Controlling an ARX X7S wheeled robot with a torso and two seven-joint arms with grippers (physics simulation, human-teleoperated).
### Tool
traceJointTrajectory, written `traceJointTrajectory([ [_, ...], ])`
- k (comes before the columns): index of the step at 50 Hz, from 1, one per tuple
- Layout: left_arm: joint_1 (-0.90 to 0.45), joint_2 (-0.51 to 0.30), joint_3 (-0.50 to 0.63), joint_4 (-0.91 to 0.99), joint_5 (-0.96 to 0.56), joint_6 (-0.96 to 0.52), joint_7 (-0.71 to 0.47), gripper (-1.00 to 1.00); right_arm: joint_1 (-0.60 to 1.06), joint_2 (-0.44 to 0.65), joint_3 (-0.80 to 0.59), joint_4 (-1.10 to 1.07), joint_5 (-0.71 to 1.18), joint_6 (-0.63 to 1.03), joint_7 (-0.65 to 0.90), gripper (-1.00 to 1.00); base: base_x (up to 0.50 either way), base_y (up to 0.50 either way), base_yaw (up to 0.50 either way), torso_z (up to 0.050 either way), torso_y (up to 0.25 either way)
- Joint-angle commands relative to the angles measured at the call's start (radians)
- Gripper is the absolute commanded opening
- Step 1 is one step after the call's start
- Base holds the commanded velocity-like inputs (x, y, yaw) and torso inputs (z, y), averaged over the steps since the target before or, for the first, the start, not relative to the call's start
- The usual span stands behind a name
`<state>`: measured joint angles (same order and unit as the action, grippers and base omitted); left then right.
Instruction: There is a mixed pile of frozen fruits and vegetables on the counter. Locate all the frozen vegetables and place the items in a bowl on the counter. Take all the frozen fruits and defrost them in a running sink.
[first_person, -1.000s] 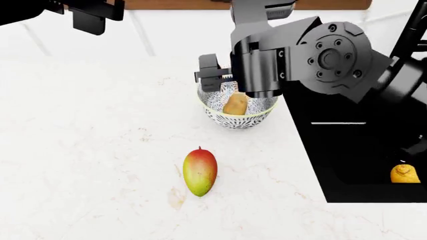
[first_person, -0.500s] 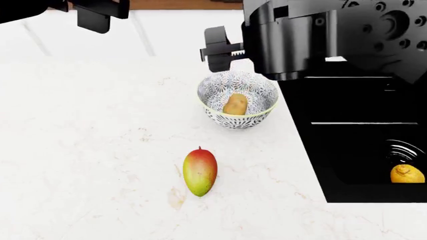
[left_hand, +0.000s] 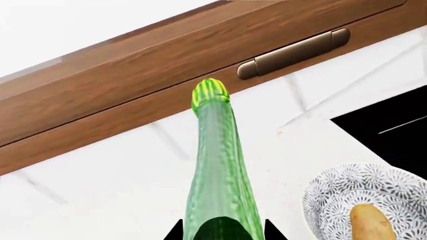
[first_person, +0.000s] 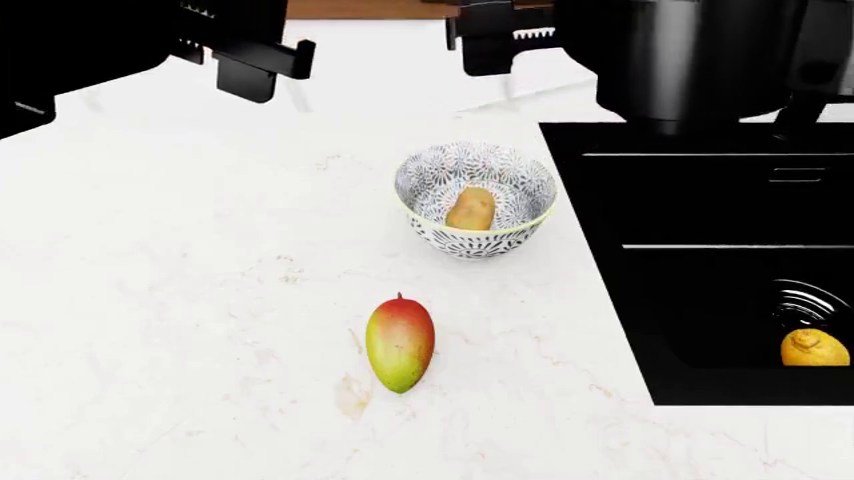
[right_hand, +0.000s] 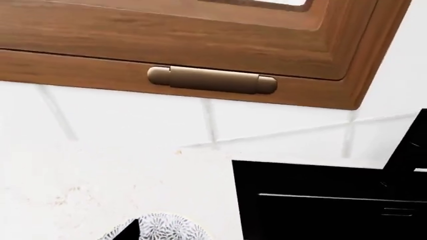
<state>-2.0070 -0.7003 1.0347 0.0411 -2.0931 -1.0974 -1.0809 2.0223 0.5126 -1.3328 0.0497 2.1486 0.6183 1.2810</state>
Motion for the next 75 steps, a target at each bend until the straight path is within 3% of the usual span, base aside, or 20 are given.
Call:
traceJointTrajectory([
  [1,0.034,0.040,-0.001,-0.005,0.049,0.032,0.035,-1.00,0.013,0.048,0.027,-0.073,-0.037,-0.023,0.012,1.00,0.00,0.00,0.00,0.000,0.000],
  [20,0.079,0.124,0.012,-0.037,0.121,0.069,0.100,-1.00,0.001,0.075,0.037,-0.131,-0.067,-0.027,0.000,1.00,0.00,0.00,0.00,0.000,0.000],
  [31,0.091,0.136,0.020,-0.042,0.138,0.073,0.111,-1.00,-0.002,0.144,0.058,-0.231,-0.106,-0.059,0.061,1.00,0.00,0.00,0.00,0.000,0.001],
  [49,0.075,0.141,0.017,-0.052,0.138,0.073,0.111,-1.00,0.119,0.249,0.073,-0.280,-0.036,0.027,0.171,1.00,0.00,0.00,0.00,0.000,0.000],
  [75,0.097,0.271,0.059,-0.148,0.230,0.084,0.225,-1.00,0.093,0.313,0.080,-0.398,-0.014,0.040,0.160,1.00,0.00,0.00,0.00,0.000,0.000],
])
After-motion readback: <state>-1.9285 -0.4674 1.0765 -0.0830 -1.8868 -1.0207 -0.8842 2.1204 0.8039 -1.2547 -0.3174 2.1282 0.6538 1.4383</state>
